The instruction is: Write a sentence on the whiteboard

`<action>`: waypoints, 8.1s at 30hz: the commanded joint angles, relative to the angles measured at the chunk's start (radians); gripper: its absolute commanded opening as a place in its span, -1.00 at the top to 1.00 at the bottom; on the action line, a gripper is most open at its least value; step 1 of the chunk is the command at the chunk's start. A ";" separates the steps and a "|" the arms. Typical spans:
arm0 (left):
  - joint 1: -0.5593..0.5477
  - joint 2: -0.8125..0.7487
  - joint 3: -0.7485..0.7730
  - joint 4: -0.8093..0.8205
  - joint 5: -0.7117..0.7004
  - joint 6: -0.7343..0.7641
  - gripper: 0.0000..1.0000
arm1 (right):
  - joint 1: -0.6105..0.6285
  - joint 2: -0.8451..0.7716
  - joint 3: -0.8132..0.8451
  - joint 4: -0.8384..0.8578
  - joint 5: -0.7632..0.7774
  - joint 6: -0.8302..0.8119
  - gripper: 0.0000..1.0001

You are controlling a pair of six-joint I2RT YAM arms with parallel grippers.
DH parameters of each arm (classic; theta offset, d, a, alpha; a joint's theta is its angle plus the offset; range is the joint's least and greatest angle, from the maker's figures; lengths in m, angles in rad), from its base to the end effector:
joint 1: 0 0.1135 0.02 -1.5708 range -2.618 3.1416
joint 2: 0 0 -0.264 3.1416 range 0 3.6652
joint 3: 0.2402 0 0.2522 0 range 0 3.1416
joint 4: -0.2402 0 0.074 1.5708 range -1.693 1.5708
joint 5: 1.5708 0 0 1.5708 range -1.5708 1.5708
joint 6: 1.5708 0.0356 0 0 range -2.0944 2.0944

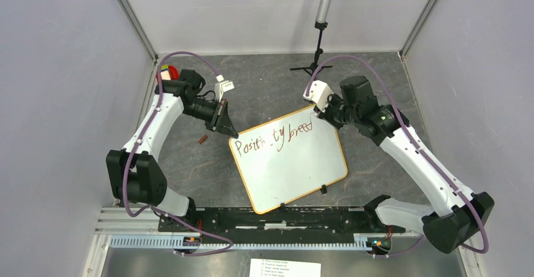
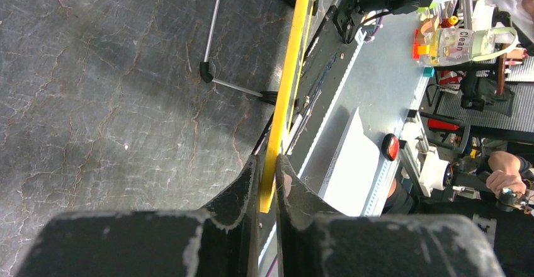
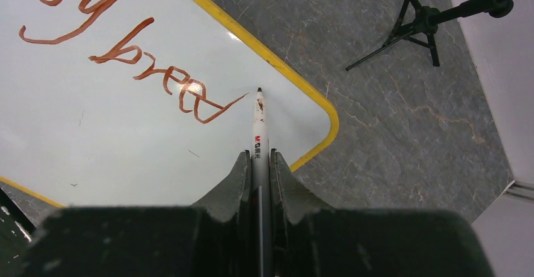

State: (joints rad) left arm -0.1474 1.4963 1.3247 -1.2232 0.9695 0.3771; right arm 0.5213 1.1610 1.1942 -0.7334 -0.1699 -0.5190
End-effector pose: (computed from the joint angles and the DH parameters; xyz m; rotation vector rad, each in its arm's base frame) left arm 0.2612 -0.0685 0.3014 0.7786 2.4418 -1.3136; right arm 0.2061 0.1253 0.3534 -1.2033 1.9204 0.1940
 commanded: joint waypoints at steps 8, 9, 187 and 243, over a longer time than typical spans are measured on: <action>-0.009 0.011 0.015 0.022 -0.022 -0.021 0.95 | -0.005 -0.019 -0.009 -0.008 -0.043 -0.001 1.00; -0.009 0.011 0.016 0.021 -0.021 -0.021 0.95 | -0.004 -0.024 -0.017 -0.014 -0.049 -0.002 1.00; -0.029 0.025 -0.010 0.024 -0.038 -0.015 0.62 | 0.679 0.077 -0.213 0.059 0.099 -0.064 1.00; -0.029 0.027 -0.004 0.024 -0.049 -0.027 0.63 | 0.648 -0.017 -0.216 0.073 0.127 -0.079 1.00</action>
State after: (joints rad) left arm -0.1722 1.5124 1.3144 -1.2171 0.9493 0.3763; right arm 1.1732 1.1454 0.9966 -0.6704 -0.0502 -0.5922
